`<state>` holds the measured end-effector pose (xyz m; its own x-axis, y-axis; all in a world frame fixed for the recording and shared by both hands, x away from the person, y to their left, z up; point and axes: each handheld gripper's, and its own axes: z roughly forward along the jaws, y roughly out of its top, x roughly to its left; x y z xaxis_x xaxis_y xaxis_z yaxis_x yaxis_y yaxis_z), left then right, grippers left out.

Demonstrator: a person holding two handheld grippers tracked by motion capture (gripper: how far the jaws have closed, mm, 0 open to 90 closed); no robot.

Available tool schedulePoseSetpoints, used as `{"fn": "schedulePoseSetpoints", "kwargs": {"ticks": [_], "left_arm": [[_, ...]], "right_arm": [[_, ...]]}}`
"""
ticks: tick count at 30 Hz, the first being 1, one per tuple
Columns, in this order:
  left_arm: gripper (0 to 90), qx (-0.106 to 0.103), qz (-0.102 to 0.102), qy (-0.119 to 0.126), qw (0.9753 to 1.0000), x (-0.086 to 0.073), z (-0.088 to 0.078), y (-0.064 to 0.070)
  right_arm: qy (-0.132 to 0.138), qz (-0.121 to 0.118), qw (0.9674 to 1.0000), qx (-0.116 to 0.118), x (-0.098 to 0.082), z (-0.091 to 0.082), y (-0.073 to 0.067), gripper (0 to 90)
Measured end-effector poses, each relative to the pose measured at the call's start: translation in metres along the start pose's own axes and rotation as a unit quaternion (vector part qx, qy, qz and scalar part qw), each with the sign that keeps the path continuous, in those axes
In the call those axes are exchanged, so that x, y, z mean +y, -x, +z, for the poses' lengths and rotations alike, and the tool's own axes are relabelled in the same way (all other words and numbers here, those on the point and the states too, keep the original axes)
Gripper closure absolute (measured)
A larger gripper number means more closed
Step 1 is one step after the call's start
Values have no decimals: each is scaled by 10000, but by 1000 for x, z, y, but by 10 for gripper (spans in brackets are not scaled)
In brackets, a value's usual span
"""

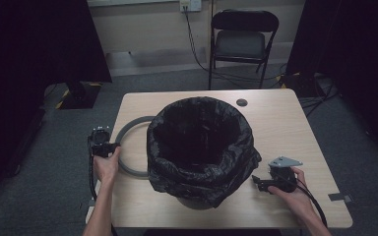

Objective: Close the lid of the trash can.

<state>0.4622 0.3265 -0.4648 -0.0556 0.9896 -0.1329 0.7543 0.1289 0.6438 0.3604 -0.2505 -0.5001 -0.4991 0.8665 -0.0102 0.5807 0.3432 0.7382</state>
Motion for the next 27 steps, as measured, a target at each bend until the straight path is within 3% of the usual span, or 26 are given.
{"fn": "schedulePoseSetpoints", "kwargs": {"ticks": [3,10,13,16,17,21,24,27], "left_arm": [[790,-160,-174,139,9996,0,-4,-5],[791,-386,-217,330,9985,3,-15,-7],[791,-488,-369,485,9969,7,-20,-8],[791,-684,-523,675,9940,11,-26,-13],[792,-904,-671,733,9909,11,-25,-14],[791,-1002,-859,812,9879,17,-24,-13],[792,-1027,-884,851,9871,22,-23,-12],[792,-1146,-931,947,9845,30,-23,-13]], "right_arm": [[1,4,10000,-5,0,0,0,155],[0,8,10000,-11,0,0,0,155],[2,7,10000,-11,0,0,0,154],[2,9,10000,-11,0,0,0,155],[1,8,10000,-12,0,0,0,154],[1,7,10000,-11,0,0,0,155],[2,7,10000,-11,0,0,0,155],[1,8,10000,-11,0,0,0,155]]}}
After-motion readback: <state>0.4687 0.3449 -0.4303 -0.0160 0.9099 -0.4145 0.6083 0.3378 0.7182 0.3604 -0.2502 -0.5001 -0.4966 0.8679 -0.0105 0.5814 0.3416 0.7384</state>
